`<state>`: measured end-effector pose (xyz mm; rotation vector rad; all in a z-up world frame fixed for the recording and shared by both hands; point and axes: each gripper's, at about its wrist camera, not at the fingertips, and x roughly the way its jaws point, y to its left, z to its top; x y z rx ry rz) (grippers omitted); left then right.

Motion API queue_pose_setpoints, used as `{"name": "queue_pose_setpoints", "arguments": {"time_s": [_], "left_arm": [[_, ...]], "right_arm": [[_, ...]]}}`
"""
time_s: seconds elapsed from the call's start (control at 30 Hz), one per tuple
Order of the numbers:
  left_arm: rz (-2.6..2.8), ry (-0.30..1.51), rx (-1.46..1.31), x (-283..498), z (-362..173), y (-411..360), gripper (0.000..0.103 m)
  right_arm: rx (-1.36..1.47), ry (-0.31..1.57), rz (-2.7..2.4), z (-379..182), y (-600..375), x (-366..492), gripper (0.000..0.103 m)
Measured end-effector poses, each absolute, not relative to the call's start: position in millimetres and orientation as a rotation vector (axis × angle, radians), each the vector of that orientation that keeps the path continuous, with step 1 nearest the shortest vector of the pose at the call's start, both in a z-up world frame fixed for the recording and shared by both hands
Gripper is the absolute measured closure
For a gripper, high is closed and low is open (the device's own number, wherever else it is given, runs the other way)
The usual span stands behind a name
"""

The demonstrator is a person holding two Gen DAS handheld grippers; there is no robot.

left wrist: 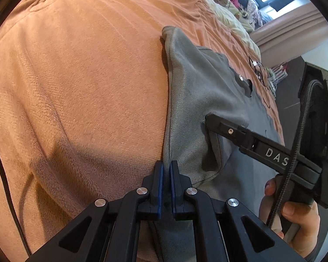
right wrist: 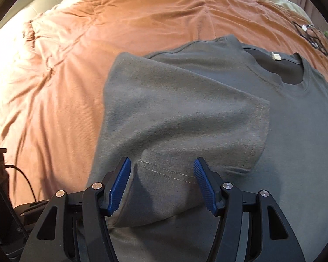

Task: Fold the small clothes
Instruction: 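Lay the folded side flat and open both tools, releasing the shirt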

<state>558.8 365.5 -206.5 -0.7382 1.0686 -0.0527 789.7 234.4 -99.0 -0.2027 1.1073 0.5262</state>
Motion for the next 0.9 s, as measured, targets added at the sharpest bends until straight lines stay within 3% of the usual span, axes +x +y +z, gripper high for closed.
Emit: {"name": "queue_pose_setpoints", "arguments": {"time_s": [0.23, 0.4, 0.63, 0.8, 0.9], "left_arm": [[-0.031, 1.064, -0.745, 550.5, -204.3, 364.9, 0.095], [0.005, 1.077, -0.717, 542.7, -195.8, 358.8, 0.090], [0.063, 1.084, -0.693, 538.2, -182.9, 356.3, 0.084], [0.075, 1.085, -0.688, 536.0, -190.1, 356.4, 0.078], [0.067, 1.079, -0.693, 534.0, -194.2, 356.3, 0.078]], "right_arm": [[-0.237, 1.151, 0.422, -98.5, 211.3, 772.9, 0.045], [-0.129, 1.235, 0.430, -100.6, 166.6, 762.1, 0.045], [0.070, 1.176, 0.542, -77.7, 141.3, 762.4, 0.045], [0.083, 1.145, 0.597, -82.8, 155.5, 766.5, 0.056], [0.077, 1.175, 0.598, -97.7, 164.7, 773.7, 0.076]]}}
